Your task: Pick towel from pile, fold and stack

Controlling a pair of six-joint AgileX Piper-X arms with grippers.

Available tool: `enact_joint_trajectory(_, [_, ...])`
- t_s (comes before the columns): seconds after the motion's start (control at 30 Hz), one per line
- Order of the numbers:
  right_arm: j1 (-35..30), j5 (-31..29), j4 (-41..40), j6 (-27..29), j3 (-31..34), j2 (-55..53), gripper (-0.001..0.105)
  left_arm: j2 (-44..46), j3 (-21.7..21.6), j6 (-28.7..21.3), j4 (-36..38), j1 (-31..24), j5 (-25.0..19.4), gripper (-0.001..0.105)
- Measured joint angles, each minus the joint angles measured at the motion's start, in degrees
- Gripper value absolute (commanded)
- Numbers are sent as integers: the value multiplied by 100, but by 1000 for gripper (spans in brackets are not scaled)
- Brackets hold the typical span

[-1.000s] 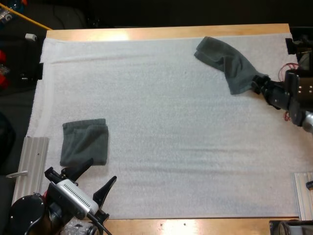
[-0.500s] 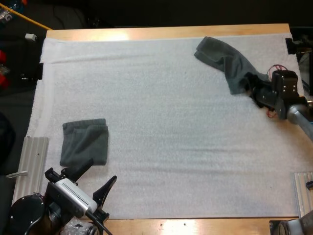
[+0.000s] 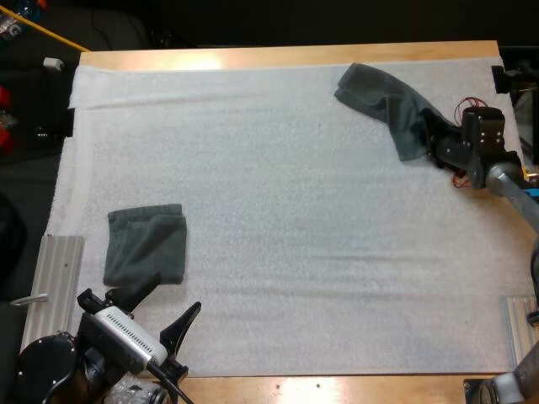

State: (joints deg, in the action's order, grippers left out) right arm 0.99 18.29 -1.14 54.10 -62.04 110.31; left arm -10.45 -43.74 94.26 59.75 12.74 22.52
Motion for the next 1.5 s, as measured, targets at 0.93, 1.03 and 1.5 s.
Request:
enact_joint_trajectory(0.93, [1171, -18, -2307, 2985, -24, -4689, 0, 0, 0, 14, 0, 0, 0, 62])
enact_joint_trajectory(1.03, [1373, -16, -2705, 2985, -149, -5235, 0, 0, 0, 14, 0, 0, 0, 62])
enact_joint_trajectory(1.5, [2640, 166, -4694, 2501, -368, -6325, 0, 0, 0, 14, 0, 0, 0, 62])
